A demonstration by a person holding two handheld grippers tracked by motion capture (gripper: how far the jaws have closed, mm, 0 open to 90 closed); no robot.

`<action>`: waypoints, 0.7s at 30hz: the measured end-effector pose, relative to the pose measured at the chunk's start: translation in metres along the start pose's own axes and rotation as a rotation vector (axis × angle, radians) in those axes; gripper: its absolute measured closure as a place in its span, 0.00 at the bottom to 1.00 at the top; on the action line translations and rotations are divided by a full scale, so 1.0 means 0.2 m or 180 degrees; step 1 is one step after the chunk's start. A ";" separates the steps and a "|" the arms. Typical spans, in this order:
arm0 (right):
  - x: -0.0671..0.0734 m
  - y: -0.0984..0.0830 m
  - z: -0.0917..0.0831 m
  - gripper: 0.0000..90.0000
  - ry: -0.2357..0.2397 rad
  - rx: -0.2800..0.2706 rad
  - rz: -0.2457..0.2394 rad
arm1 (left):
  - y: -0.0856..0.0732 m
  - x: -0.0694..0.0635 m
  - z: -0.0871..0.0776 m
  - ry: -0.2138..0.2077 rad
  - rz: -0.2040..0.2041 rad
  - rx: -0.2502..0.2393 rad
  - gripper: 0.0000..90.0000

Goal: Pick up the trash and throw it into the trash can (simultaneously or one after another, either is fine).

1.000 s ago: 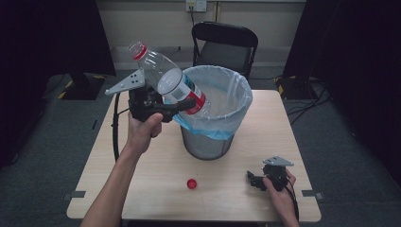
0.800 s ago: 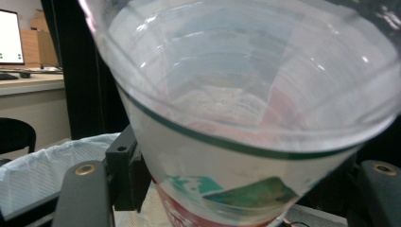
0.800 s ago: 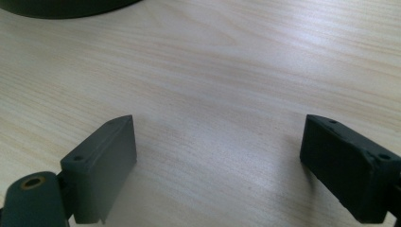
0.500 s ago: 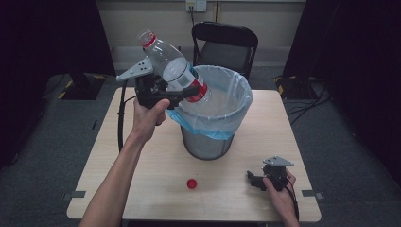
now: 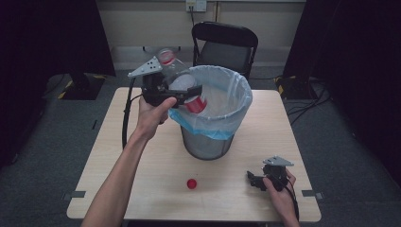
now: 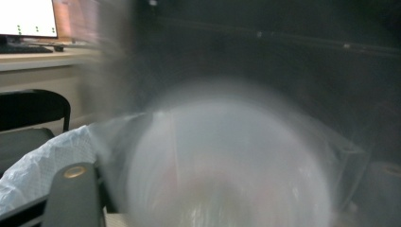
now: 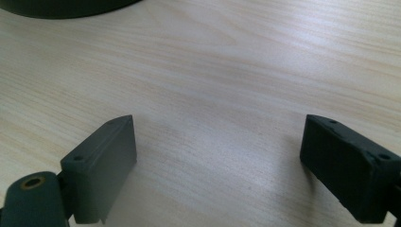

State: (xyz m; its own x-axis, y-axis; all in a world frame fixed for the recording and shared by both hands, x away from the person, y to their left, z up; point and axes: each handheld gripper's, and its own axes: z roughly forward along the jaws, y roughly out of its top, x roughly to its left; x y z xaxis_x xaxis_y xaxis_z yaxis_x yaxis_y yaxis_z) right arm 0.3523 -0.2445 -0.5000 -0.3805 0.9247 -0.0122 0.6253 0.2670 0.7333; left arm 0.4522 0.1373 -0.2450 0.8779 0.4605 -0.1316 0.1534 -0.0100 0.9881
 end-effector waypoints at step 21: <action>0.00 0.00 0.00 0.12 0.0000 0.0001 0.0001 | -0.02 0.00 -0.08 0.0006 0.0008 0.0008 0.23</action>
State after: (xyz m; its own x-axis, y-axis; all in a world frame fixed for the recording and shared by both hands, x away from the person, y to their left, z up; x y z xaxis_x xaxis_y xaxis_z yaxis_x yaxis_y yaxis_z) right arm 0.3523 -0.2444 -0.5000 -0.3802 0.9248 -0.0119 0.6257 0.2667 0.7330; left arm 0.4450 0.1518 -0.2473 0.8774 0.4621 -0.1289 0.1522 -0.0133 0.9883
